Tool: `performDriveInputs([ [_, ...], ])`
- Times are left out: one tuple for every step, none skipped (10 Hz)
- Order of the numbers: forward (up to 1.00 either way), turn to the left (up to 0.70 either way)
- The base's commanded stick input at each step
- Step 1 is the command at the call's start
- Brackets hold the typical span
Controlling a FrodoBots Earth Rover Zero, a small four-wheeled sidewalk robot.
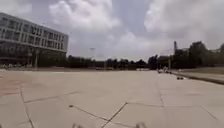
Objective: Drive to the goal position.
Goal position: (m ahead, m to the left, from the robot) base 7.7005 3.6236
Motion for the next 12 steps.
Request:
performDriveInputs([
  [0.6, 0.0],
  [0.6, 0.0],
  [0.6, 0.0],
  [0.6, 0.0],
  [0.6, 0.0],
  [0.6, 0.0],
  [0.6, 0.0],
  [0.6, 0.0],
  [0.6, 0.0],
  [0.6, 0.0],
  [0.6, 0.0],
  [0.6, 0.0],
])
